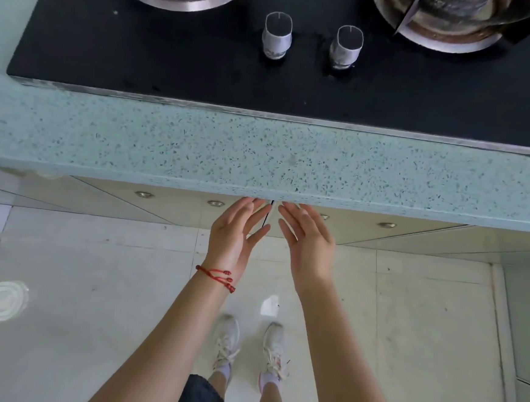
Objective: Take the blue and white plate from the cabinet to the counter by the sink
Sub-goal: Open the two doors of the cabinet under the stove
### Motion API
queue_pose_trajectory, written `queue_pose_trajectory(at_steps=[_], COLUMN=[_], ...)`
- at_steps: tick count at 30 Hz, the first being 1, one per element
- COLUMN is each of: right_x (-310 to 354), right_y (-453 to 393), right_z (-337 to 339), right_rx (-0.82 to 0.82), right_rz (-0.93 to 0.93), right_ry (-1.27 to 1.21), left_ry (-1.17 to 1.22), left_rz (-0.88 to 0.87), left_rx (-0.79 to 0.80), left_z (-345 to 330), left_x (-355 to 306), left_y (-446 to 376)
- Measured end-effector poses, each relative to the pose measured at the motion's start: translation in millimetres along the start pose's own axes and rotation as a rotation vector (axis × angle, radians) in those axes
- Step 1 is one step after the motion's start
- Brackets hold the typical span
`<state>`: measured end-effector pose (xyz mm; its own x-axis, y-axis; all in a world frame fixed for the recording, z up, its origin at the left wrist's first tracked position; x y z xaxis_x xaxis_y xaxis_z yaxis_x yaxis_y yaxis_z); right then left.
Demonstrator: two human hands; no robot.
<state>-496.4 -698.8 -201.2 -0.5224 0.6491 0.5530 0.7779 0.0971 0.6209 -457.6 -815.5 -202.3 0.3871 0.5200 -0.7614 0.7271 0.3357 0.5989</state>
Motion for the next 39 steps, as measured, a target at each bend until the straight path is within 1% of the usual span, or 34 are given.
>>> queue_pose_trajectory(at_steps=[7, 13, 16, 18, 26, 28, 33, 39], right_x=[1, 0, -2, -4, -7, -7, -10, -9], right_y=[-8, -3, 4, 11, 43, 50, 65, 73], right_z=[-11, -11, -5, 1, 27, 33, 44, 51], right_rx=[0.062, 0.068, 0.080, 0.058, -0.088, -0.146, -0.359, -0.413], right_rz=[-0.009, -0.030, -0.023, -0.018, 0.060, 0.079, 0.135, 0.167], right_ry=[-0.044, -0.079, -0.037, -0.029, 0.118, 0.173, 0.328, 0.501], left_ry=[0.089, 0.095, 0.056, 0.038, -0.015, -0.090, -0.291, -0.460], left_rz=[-0.007, -0.016, -0.019, -0.018, -0.011, -0.026, -0.054, -0.065], left_rx=[0.091, 0.077, 0.071, 0.060, -0.120, -0.167, -0.293, -0.437], left_z=[-11, -8, -4, -2, 16, 22, 29, 37], left_x=[-6, -7, -5, -3, 15, 19, 23, 27], left_y=[-6, 1, 8, 14, 37, 43, 61, 77])
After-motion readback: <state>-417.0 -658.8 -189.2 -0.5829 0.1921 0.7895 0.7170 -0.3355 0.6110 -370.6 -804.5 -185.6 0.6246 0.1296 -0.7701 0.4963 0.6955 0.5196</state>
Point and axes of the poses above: each hand's wrist, its own y-axis away from the middle knuckle, its own z-axis out of the back of the hand, x = y × z, the point moved 6 cm from there along -y, towards the middle knuckle, and after that the axes turned 13 degrees about -y, right-handed, at the moved point
